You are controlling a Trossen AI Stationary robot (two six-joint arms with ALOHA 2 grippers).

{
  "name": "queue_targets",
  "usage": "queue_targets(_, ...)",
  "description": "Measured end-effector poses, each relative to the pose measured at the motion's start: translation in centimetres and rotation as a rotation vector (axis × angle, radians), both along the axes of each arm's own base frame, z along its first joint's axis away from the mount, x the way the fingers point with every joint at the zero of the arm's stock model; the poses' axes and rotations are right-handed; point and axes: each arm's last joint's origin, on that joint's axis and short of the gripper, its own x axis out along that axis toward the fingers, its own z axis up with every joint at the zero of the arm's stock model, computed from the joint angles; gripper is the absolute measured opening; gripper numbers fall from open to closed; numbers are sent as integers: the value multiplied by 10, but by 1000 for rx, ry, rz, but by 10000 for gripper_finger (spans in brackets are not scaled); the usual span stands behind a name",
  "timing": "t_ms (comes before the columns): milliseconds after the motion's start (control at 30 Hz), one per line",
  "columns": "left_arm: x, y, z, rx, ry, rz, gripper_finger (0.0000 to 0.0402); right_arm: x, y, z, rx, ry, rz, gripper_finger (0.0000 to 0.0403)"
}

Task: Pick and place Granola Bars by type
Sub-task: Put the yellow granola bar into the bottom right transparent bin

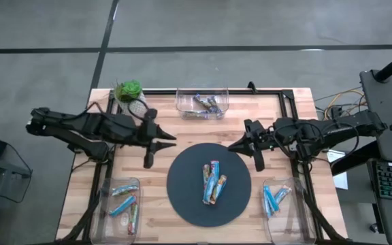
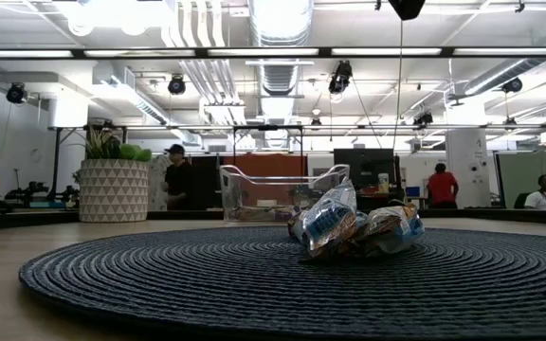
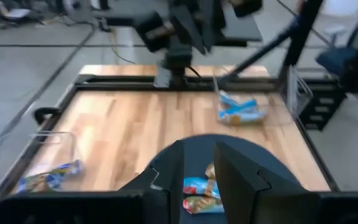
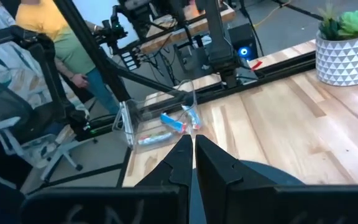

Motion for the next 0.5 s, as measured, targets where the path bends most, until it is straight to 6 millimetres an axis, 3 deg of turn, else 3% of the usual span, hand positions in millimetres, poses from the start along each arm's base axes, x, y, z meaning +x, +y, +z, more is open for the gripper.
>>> queue_targets(167,17,-6,-7,-20,33,-89,72,-4,-1,2,1,-6,1,13)
queue_targets(500,35,-9,11,-47,36,-90,109,-17,-3,13,12,-59,0,13)
